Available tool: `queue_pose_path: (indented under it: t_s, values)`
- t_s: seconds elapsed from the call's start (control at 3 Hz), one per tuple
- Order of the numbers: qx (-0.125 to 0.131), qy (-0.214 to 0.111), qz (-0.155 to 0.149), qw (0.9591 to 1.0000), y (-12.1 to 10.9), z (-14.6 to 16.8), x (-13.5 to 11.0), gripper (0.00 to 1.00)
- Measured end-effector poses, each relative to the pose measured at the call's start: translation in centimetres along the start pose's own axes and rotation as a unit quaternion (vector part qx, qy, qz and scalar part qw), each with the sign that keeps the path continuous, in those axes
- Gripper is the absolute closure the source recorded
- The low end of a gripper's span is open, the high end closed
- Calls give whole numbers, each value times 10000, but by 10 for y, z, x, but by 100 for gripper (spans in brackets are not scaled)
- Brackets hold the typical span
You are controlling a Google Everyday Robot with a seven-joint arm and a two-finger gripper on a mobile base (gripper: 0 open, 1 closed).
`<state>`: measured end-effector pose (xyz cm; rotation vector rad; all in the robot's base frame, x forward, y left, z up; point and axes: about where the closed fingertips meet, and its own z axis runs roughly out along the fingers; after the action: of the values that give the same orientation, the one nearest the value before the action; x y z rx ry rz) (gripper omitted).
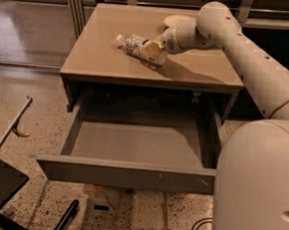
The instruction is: Place blue plastic bottle into top drawer
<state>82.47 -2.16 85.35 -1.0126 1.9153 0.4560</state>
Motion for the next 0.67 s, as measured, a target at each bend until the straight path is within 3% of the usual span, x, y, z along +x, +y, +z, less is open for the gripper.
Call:
queue_pose_path:
  t_s: [0.33, 0.67]
  values:
    - [-170, 126, -228, 9995, 4, -10, -4, 89]
    - [-466, 236, -587, 9969, 17, -30, -15, 100]
